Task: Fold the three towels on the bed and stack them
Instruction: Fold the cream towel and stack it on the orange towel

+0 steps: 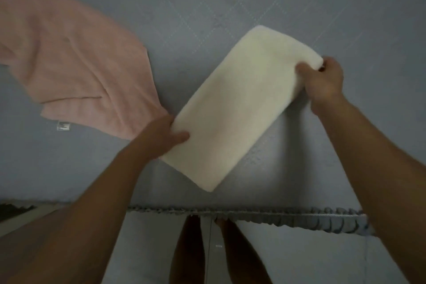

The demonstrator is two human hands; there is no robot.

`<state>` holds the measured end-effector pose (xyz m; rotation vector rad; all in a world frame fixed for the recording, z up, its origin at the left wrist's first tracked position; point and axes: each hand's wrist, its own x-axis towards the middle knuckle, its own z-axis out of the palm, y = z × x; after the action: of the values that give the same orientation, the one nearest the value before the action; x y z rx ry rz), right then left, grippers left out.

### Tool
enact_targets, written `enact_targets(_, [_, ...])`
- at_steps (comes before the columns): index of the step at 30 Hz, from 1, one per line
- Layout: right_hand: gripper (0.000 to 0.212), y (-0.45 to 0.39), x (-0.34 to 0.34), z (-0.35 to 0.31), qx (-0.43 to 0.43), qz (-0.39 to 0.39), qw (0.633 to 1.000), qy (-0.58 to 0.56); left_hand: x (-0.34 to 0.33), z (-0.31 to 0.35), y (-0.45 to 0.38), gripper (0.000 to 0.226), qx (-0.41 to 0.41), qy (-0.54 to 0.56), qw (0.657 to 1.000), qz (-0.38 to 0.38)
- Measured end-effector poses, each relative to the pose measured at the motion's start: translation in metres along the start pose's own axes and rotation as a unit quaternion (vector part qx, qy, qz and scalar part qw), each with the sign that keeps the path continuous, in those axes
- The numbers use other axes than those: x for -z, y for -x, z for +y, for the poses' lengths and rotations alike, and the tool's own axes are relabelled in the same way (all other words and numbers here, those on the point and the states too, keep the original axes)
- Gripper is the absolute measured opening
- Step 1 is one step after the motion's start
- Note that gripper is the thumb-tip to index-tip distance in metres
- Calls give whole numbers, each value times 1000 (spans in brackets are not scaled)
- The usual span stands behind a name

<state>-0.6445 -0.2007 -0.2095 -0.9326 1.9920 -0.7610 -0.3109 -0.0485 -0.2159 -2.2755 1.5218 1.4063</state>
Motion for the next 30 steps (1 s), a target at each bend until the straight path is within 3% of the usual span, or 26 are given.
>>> enact_targets(2, [44, 6, -21, -2, 8, -22, 1000, -6, -43, -6, 23, 34, 48, 179, 983, -5])
enact_targets(4, [39, 36, -41, 19, 0, -97, 995, 33, -81, -13, 46, 35, 128, 341, 931, 12])
enact_targets(6, [27, 77, -49, 51, -28, -119, 992, 14, -108, -18, 68, 32, 164, 409, 897, 44])
enact_targets(9, [18, 140, -40, 91, -128, -146, 980, -38, -129, -22, 91, 23, 177, 436, 882, 15])
enact_targets(13, [25, 206, 0, 122, -221, -226, 949, 16, -127, -24, 119, 42, 198, 444, 872, -54])
enact_targets(17, [35, 239, 42, 110, -295, -267, 916, -49, -101, -18, 149, 46, 226, 399, 883, -104])
enact_targets(20, [40, 237, 64, 78, -300, -261, 913, -91, -60, 1, 164, 44, 237, 379, 891, -83])
enact_targets(24, [24, 186, 61, 33, -358, -305, 873, -132, -11, 37, 133, 31, 193, 473, 859, -32])
enact_targets(27, [25, 134, 35, 13, -341, -265, 901, -34, 11, 69, 74, 44, 119, 487, 864, -43])
enact_targets(29, [31, 104, 19, 15, -254, -202, 942, 81, 13, 85, 35, 55, 86, 465, 881, -15])
enact_targets(30, [33, 94, 12, 20, -195, -160, 958, 136, 10, 87, 19, 50, 73, 425, 902, 12])
